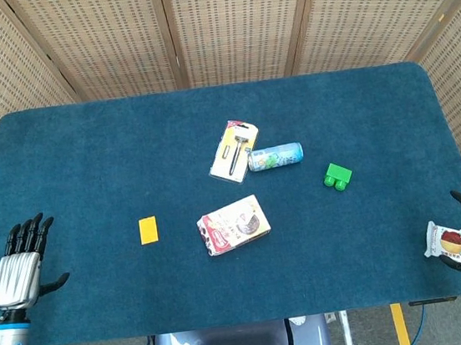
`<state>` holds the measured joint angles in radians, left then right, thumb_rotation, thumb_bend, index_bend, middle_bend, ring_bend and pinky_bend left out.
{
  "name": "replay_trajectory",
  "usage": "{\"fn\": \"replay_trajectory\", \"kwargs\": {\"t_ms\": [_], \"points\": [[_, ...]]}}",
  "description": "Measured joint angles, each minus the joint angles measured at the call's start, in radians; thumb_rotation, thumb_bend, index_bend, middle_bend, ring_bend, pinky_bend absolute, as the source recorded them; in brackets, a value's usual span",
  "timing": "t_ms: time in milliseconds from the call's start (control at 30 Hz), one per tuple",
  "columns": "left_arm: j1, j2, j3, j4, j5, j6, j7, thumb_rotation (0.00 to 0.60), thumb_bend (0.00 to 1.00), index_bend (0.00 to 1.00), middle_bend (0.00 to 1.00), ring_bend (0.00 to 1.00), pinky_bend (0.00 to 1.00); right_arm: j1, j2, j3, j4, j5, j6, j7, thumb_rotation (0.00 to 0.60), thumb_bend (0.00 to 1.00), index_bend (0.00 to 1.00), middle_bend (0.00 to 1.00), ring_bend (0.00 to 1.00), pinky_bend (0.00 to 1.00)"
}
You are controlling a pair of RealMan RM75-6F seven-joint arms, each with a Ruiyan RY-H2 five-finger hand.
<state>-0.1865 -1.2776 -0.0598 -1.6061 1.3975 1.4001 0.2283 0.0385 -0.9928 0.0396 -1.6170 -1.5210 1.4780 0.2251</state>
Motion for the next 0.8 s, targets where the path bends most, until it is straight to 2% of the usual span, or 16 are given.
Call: {"fn": "replay_trajectory", "kwargs": {"t_ms": [367,567,800], "points": [[-0.032,0.004,-0.014,-0.038,-0.059,-0.069,0.078,0.6,0.16,0.0,0.0,0.0,0.0,0.003,0.001,0.0,-0.001,0.01,-0.013,0.005,0.6,0.1,0.0,0.0,0.0,0.0],[-0.083,-0.006,-0.045,-0.074,-0.095,-0.118,0.141,0.6,0.17,0.0,0.0,0.0,0.0,0.007,0.004,0.002,0.004,0.015,-0.023,0.023,0.6,0.1,0.0,0.0,0.0,0.0],[-0.152,-0.061,-0.082,-0.091,-0.17,-0.183,0.228,0.6,0.18,0.0,0.0,0.0,0.0,0.005,0.005,0.002,0.012,0.012,-0.018,0.048,0.6,0.1,0.0,0.0,0.0,0.0]]}}
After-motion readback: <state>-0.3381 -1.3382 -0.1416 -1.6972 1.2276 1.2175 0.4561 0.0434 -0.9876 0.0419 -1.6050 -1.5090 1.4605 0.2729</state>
